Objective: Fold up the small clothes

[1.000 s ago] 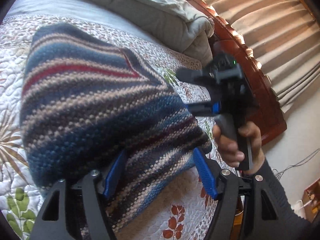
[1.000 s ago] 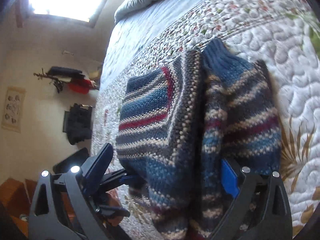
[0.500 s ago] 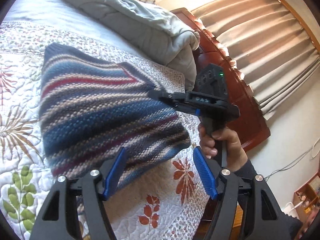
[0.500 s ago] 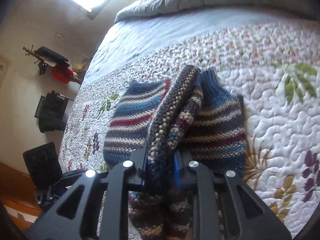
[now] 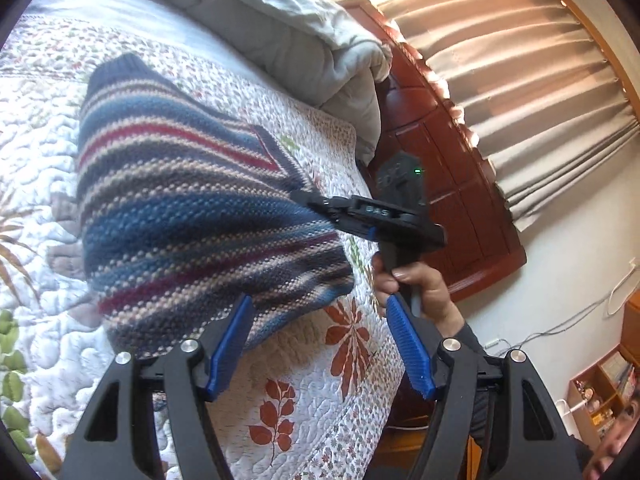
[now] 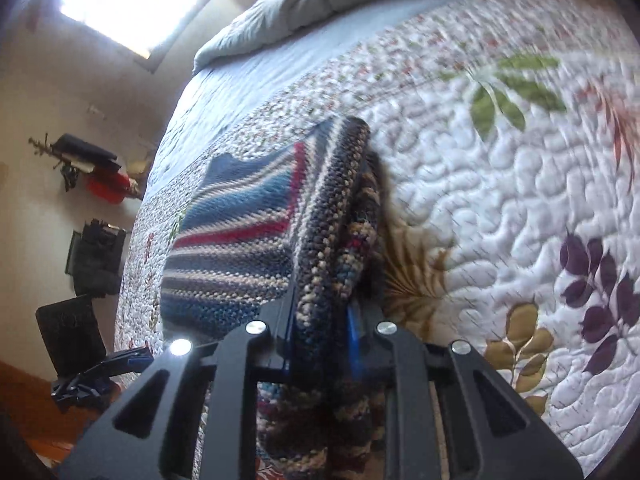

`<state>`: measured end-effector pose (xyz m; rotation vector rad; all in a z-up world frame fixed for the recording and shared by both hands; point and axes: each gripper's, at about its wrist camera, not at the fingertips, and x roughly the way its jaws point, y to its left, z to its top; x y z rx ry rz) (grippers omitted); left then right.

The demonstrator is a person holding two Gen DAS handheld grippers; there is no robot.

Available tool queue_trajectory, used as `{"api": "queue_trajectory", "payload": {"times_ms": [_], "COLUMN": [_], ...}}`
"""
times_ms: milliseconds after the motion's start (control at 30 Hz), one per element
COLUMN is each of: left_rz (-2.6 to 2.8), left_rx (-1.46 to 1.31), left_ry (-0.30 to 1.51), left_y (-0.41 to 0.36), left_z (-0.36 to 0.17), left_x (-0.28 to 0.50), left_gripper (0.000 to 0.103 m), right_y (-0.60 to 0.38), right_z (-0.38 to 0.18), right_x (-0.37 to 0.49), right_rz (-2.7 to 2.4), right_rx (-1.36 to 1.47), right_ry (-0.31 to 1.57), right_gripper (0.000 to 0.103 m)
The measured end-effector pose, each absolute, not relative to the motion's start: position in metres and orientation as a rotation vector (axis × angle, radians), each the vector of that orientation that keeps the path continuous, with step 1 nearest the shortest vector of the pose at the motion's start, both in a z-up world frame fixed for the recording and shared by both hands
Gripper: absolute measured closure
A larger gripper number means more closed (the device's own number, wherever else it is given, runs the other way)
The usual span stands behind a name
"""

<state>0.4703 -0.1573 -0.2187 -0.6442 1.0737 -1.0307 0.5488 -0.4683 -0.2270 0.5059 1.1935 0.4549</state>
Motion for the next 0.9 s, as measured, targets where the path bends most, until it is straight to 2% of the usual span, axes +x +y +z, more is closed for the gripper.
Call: {"api": "queue_trajectory", "payload": {"times_ms": [100,200,267,300,433,600,633,733,833,900], "left_rz": [-1.045,-1.025,-1.026,-1.029,-1.041,-1.048,-1.051,-1.056,-1.07,-1.073], "left_rx": [-0.646,-0.64,-0.652,-0.654,-0.657,-0.675,-0.677,-0.668,-0.67,-0.679], "left_ry": [1.12,1.141,1.139,1.134,1.117,1.099,1.096,1.093,1.083,1.082], "left_y": [-0.165,-0.166,-0.164,-0.163,-0.16,-0.158,-0.157,-0.156,-0.155,-0.156], "left_z": [-0.231,-0.242,-0.245,-0.246,-0.248,-0.25,-0.25,-0.251,-0.251,-0.253], "left_x": [0.472,0.473,0.471,0.47,0.466,0.464,0.464,0.463,0.461,0.461], "left_gripper": [0.034,0.034,0.034,0.034,0.034,0.034,0.034,0.034,0.034,0.034], "right_y": [-0.472,-0.472,-0.48,-0.486,-0.48,-0.453,-0.45,-0.437,-0.442,-0.451], "right_z": [-0.244,-0.247,-0.234,-0.223,-0.207,-0.217,-0.221,-0.225,-0.204,-0.208], "right_x": [0.546,0.547,0.549,0.552,0.578,0.623,0.629,0.637,0.636,0.642], "right_rz": [0.47,0.498,0.477,0.44,0.423,0.421,0.414,0.392,0.396,0.35], "right_rx": [0.562,0.582,0.562,0.539,0.527,0.525,0.518,0.428,0.421,0.434], "right_ry": [1.196,1.212,1.183,1.138,1.096,1.129,1.14,1.164,1.042,1.033], "right_gripper": [0.083,0.073,0.041,0.038,0.038,0.042,0.048,0.094,0.095,0.095]}}
